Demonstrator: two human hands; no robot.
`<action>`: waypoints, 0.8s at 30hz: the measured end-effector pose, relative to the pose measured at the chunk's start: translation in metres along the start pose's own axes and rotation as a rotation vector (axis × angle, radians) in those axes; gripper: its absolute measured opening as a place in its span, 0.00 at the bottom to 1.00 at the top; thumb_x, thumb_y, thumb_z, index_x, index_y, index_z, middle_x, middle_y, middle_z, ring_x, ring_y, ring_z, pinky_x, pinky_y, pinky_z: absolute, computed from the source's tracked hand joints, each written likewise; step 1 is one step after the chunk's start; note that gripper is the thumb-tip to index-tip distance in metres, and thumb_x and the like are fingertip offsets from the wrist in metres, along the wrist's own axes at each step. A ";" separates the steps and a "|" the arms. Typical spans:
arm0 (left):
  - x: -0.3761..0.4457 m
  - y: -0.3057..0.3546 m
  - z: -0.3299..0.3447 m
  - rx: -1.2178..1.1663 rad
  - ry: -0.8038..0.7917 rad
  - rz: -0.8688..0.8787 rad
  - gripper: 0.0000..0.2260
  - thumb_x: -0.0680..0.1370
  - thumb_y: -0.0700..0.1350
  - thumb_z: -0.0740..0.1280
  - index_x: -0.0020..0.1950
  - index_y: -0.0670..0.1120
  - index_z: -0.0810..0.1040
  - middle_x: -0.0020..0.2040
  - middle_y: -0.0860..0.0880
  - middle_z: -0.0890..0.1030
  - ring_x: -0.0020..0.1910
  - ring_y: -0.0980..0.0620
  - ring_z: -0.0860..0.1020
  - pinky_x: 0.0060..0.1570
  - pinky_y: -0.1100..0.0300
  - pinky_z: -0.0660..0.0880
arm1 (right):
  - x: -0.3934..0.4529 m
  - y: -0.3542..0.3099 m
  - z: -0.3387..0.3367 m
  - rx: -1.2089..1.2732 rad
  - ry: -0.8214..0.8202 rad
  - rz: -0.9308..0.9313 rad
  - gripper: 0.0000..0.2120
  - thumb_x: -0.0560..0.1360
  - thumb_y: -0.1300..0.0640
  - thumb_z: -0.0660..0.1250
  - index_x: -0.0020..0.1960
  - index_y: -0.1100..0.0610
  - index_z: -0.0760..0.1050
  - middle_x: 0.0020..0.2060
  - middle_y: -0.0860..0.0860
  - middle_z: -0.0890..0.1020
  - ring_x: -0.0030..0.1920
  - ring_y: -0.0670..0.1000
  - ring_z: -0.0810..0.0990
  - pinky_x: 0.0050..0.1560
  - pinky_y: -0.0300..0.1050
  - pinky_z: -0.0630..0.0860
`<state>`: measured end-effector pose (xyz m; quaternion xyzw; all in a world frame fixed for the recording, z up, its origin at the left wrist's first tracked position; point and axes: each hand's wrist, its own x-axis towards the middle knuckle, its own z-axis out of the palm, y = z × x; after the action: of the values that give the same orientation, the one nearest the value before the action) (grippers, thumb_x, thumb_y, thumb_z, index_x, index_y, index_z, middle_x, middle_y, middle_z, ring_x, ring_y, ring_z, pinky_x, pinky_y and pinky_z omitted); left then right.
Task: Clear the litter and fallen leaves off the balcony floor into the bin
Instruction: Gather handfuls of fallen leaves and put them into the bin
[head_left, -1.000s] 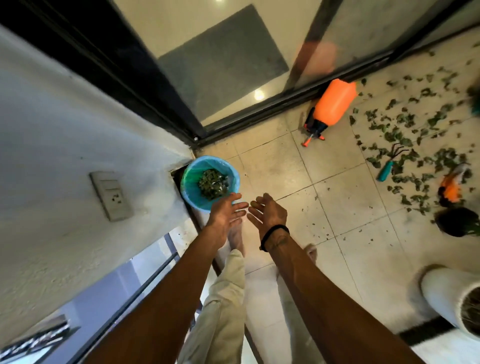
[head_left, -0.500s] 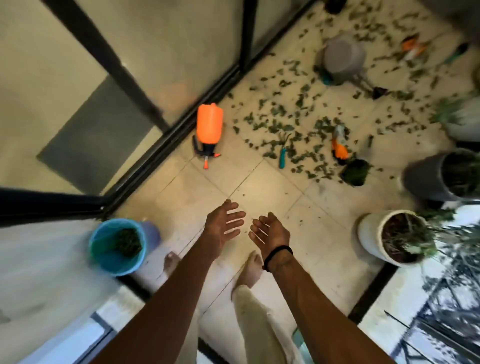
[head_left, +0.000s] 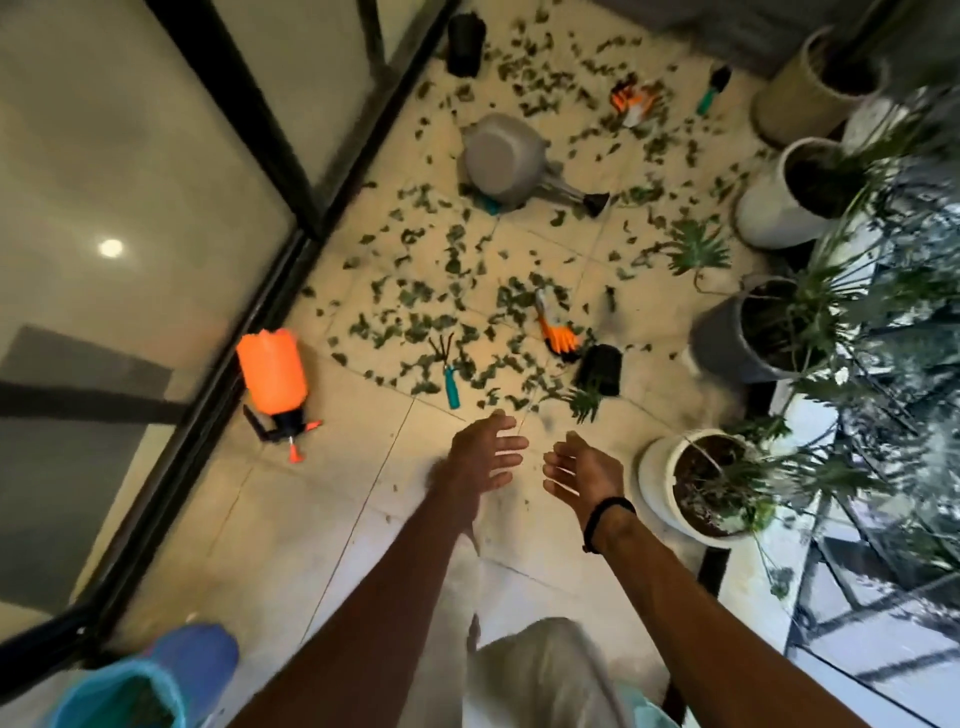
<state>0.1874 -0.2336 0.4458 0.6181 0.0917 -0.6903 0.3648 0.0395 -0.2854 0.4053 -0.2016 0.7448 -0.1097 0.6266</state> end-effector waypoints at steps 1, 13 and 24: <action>0.013 0.011 0.011 0.041 -0.005 -0.007 0.14 0.85 0.53 0.60 0.63 0.47 0.78 0.57 0.45 0.83 0.54 0.46 0.78 0.50 0.58 0.72 | 0.014 -0.013 -0.005 -0.023 0.000 -0.019 0.12 0.81 0.52 0.68 0.45 0.60 0.80 0.39 0.57 0.83 0.38 0.55 0.80 0.47 0.53 0.80; 0.236 0.049 0.117 0.381 0.064 0.044 0.09 0.83 0.50 0.63 0.48 0.48 0.80 0.43 0.48 0.84 0.39 0.51 0.78 0.40 0.59 0.71 | 0.255 -0.095 -0.073 -0.538 0.126 -0.408 0.05 0.69 0.48 0.68 0.40 0.43 0.83 0.43 0.54 0.87 0.46 0.59 0.85 0.50 0.59 0.84; 0.554 0.027 0.136 0.860 0.191 0.438 0.18 0.82 0.51 0.64 0.68 0.44 0.78 0.66 0.40 0.79 0.64 0.39 0.78 0.61 0.58 0.75 | 0.510 -0.126 -0.046 -1.830 -0.165 -0.612 0.61 0.53 0.20 0.69 0.80 0.43 0.53 0.75 0.58 0.64 0.71 0.65 0.67 0.68 0.60 0.72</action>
<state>0.1133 -0.5475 -0.0254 0.7778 -0.3005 -0.5132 0.2032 -0.0527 -0.6259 0.0129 -0.8038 0.4110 0.3686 0.2216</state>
